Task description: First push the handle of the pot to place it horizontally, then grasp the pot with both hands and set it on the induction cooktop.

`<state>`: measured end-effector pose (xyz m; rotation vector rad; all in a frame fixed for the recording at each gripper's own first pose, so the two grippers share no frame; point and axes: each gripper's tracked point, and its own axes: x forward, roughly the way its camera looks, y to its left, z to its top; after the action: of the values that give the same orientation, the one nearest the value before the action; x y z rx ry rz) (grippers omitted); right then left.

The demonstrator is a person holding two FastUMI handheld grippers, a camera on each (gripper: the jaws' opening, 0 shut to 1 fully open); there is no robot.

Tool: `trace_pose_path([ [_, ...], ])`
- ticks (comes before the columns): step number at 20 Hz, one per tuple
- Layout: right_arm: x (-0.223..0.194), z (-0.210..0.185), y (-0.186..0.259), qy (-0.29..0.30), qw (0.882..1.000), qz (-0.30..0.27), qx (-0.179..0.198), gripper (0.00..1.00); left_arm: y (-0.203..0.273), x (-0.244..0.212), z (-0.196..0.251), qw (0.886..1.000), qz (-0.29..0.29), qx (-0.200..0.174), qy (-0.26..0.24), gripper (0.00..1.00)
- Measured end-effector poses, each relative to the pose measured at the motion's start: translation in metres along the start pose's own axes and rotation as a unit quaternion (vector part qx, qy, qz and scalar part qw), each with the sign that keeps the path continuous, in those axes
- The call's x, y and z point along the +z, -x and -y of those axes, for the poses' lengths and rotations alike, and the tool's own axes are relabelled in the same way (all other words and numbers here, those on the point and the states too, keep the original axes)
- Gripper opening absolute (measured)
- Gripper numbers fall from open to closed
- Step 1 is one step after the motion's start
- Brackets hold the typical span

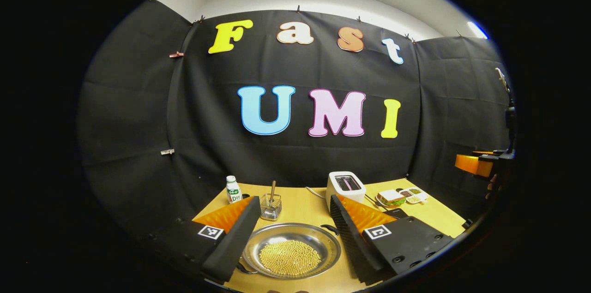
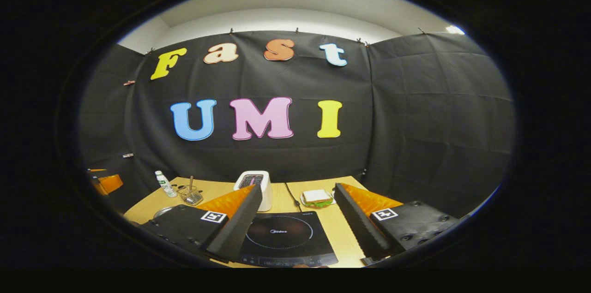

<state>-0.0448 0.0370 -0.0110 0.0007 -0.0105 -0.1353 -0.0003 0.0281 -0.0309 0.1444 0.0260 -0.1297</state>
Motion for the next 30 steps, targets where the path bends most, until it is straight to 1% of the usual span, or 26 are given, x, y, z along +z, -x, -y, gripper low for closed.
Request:
trace_pose_path([
  [2, -0.002, -0.005, 0.005, -0.003, 1.000, 0.003, -0.002, 0.98, 0.006, -0.005, -0.003, 1.000, 0.001, -0.003, 0.004, 0.95],
  [3, -0.003, -0.007, 0.008, -0.004, 1.000, 0.004, -0.003, 0.98, 0.008, -0.007, -0.004, 1.000, 0.001, -0.007, 0.006, 0.92],
  [4, -0.004, -0.009, 0.011, -0.005, 1.000, 0.006, -0.004, 0.98, 0.010, -0.010, -0.005, 1.000, -0.001, -0.010, 0.006, 0.95],
  [8, -0.009, -0.016, 0.022, -0.001, 1.000, 0.003, -0.007, 0.98, 0.013, -0.016, -0.010, 1.000, -0.011, -0.024, -0.004, 0.95],
  [9, -0.010, -0.016, 0.024, 0.001, 1.000, 0.003, -0.009, 0.98, 0.013, -0.019, -0.011, 0.999, -0.017, -0.029, -0.002, 0.92],
  [10, -0.011, -0.018, 0.026, 0.002, 1.000, 0.003, -0.011, 0.98, 0.012, -0.022, -0.013, 0.999, -0.023, -0.031, 0.002, 0.95],
  [12, -0.015, -0.020, 0.030, 0.003, 1.000, -0.001, -0.013, 0.98, 0.010, -0.033, -0.022, 0.999, -0.040, -0.028, 0.008, 0.94],
  [14, -0.026, -0.020, 0.033, 0.008, 1.000, -0.015, -0.016, 0.98, 0.009, -0.043, -0.021, 0.997, -0.060, -0.040, 0.024, 0.91],
  [15, -0.029, -0.020, 0.034, 0.010, 1.000, -0.021, -0.018, 0.98, 0.009, -0.049, -0.022, 0.996, -0.071, -0.046, 0.032, 0.84],
  [16, -0.031, -0.019, 0.036, 0.011, 0.999, -0.023, -0.020, 0.98, 0.009, -0.054, -0.026, 0.995, -0.081, -0.047, 0.038, 0.82],
  [17, -0.033, -0.018, 0.038, 0.013, 0.999, -0.025, -0.023, 0.98, 0.009, -0.062, -0.029, 0.994, -0.094, -0.048, 0.043, 0.74],
  [19, -0.038, -0.016, 0.044, 0.015, 0.999, -0.030, -0.028, 0.98, 0.010, -0.074, -0.033, 0.991, -0.113, -0.052, 0.047, 0.64],
  [21, -0.043, -0.015, 0.045, 0.015, 0.999, -0.034, -0.031, 0.98, 0.011, -0.087, -0.038, 0.988, -0.133, -0.056, 0.055, 0.47],
  [22, -0.046, -0.015, 0.047, 0.015, 0.999, -0.037, -0.032, 0.98, 0.012, -0.094, -0.041, 0.986, -0.145, -0.057, 0.060, 0.48],
  [23, -0.047, -0.015, 0.048, 0.015, 0.999, -0.038, -0.032, 0.98, 0.011, -0.102, -0.043, 0.984, -0.153, -0.057, 0.065, 0.38],
  [24, -0.049, -0.015, 0.048, 0.016, 0.999, -0.040, -0.032, 0.98, 0.011, -0.106, -0.044, 0.983, -0.161, -0.058, 0.069, 0.20],
  [26, -0.053, -0.017, 0.048, 0.018, 0.998, -0.047, -0.030, 0.98, 0.010, -0.120, -0.047, 0.980, -0.177, -0.060, 0.069, 0.12],
  [27, -0.054, -0.018, 0.046, 0.019, 0.998, -0.049, -0.029, 0.98, 0.011, -0.128, -0.050, 0.979, -0.185, -0.060, 0.064, 0.06],
  [30, -0.057, -0.023, 0.046, 0.021, 0.998, -0.056, -0.025, 0.98, 0.013, -0.146, -0.054, 0.974, -0.210, -0.066, 0.057, 0.05],
])
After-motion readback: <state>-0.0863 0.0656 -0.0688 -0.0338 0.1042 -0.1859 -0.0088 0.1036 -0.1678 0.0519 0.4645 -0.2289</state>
